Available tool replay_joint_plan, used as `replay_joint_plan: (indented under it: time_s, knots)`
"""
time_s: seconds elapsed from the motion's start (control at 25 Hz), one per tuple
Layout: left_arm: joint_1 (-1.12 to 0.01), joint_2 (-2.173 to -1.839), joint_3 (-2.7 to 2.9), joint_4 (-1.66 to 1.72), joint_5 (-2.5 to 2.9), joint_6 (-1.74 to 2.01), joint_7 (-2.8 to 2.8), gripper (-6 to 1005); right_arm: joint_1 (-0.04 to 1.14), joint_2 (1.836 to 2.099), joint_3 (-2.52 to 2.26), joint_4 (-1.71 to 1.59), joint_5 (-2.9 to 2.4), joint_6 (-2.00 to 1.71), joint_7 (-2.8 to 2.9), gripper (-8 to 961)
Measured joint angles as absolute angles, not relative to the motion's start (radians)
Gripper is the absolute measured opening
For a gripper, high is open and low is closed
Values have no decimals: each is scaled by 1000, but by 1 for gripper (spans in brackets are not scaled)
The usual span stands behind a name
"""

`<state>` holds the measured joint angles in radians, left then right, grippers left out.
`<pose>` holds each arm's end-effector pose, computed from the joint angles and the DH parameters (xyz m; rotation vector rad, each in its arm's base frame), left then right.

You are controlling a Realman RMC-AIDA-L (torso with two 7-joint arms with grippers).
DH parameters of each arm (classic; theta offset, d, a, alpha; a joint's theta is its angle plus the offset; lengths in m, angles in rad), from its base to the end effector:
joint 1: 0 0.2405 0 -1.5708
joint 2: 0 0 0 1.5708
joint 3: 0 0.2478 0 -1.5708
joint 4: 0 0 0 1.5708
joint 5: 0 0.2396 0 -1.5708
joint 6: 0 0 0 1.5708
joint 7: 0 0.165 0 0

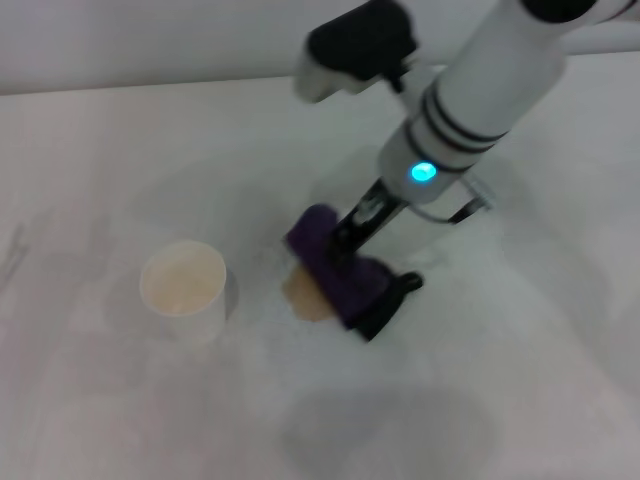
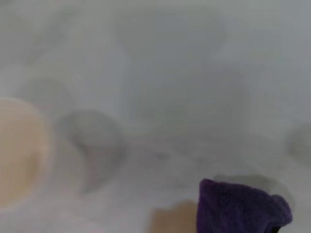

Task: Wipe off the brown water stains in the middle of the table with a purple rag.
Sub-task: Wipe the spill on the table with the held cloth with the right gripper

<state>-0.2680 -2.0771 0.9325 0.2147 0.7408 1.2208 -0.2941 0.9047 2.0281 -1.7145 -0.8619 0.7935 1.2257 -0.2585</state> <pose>-0.3882 0.3169 0.0095 -1.6944 -0.4373 -0.5679 0.1471 0.4071 -0.1083 -2.5517 1.1435 -0.5138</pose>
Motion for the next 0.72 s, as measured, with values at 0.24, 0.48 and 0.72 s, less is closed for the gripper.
replay_joint_plan:
  time_s: [0.24,0.48,0.72]
  knots:
    - [-280,-2079,938,215,741,1222,-294,878,960,2028,-1918,-845,966,1150,-234,112]
    - [-286,-2079,939,215,742,1222,-295,878,993,2028,-2023,-811,1045,1100,-225,110]
    - [-286,-2077,938,215,742,1223,-294,878,1006,2026,-2025,-788,981,1093,-183,115]
